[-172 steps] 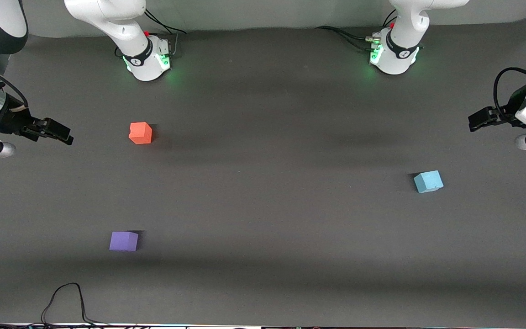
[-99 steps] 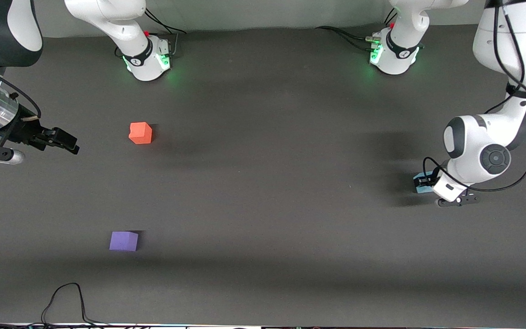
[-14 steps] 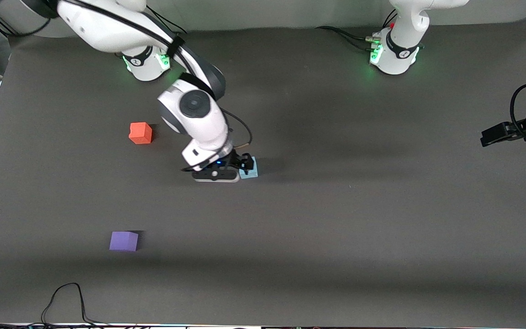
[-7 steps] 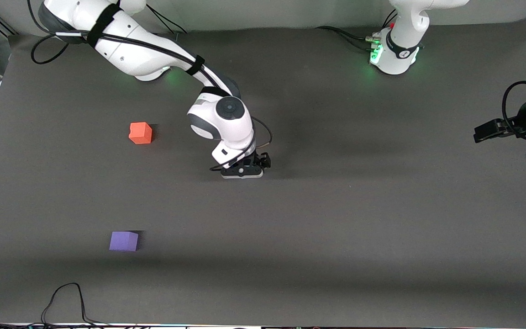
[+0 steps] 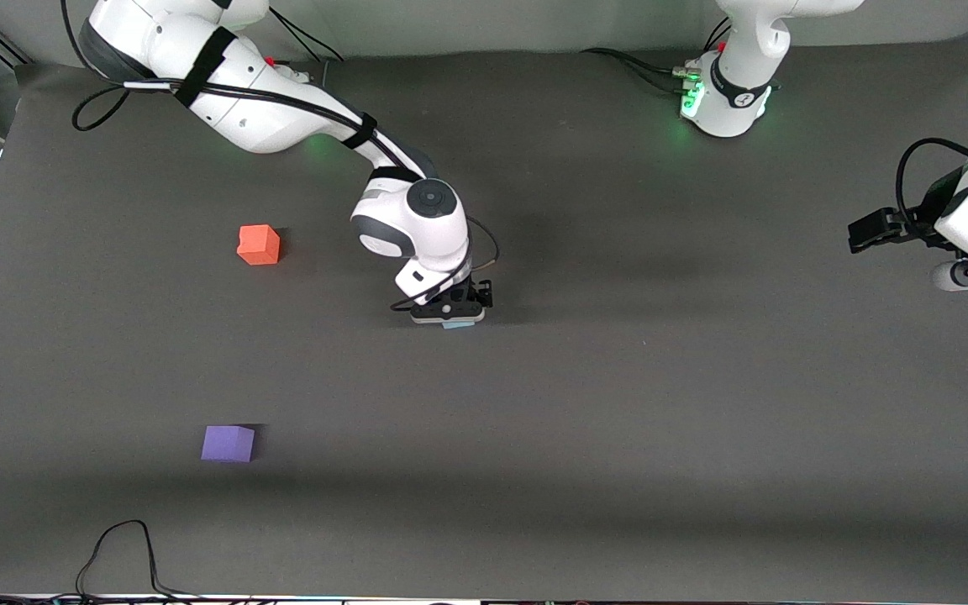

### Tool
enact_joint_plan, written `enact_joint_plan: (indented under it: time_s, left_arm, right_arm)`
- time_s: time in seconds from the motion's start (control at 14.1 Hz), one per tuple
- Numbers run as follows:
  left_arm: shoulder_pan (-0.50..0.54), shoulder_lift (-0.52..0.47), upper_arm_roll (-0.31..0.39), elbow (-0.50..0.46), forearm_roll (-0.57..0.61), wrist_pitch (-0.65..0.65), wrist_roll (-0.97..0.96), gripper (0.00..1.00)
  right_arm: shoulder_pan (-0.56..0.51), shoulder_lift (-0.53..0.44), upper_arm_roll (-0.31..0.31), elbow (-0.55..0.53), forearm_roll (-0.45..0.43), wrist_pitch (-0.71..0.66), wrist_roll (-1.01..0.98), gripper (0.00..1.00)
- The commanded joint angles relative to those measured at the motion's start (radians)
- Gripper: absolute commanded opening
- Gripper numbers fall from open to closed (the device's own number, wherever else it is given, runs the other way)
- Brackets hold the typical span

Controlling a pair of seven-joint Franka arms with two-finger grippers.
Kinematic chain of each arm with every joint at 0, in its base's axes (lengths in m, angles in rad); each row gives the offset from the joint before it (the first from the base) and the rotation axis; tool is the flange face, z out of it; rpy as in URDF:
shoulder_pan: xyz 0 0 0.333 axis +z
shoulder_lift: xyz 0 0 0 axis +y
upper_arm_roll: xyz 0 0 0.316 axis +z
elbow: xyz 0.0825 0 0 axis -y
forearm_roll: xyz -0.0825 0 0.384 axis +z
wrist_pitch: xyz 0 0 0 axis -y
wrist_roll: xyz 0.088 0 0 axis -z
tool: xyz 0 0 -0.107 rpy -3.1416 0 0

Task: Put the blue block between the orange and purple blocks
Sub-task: 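Lower the right gripper onto the blue block and close it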

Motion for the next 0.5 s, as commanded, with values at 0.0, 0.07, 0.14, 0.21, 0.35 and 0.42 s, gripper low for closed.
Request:
enact_joint_plan:
  time_s: [0.0, 0.07, 0.14, 0.21, 0.35, 0.42]
  left_arm:
    - [-0.008, -0.021, 0.002, -0.017, 0.015, 0.014, -0.012, 1.0]
    - [-0.008, -0.021, 0.003, -0.017, 0.015, 0.014, -0.013, 1.0]
    - [-0.007, -0.019, 0.003, -0.016, 0.017, 0.016, -0.013, 1.0]
    - [-0.002, -0.019, 0.002, -0.016, 0.017, 0.021, -0.012, 1.0]
    - [-0.002, -0.014, 0.003, -0.008, 0.023, 0.022, -0.01, 1.0]
    - [0.0, -0.011, 0.002, -0.004, 0.038, 0.018, -0.009, 1.0]
  right_arm:
    - [-0.007, -0.004, 0.003, -0.007, -0.035, 0.016, 0.041, 0.31]
    - [-0.011, -0.008, 0.003, -0.007, -0.034, 0.016, 0.041, 0.31]
    - [-0.017, -0.02, 0.003, -0.007, -0.021, 0.01, 0.03, 0.31]
    - [-0.03, -0.036, 0.004, -0.009, -0.014, 0.0, 0.027, 0.31]
    - [-0.061, -0.103, 0.016, -0.018, 0.049, -0.062, -0.005, 0.31]
    - [-0.078, -0.149, 0.016, -0.024, 0.116, -0.075, -0.054, 0.31]
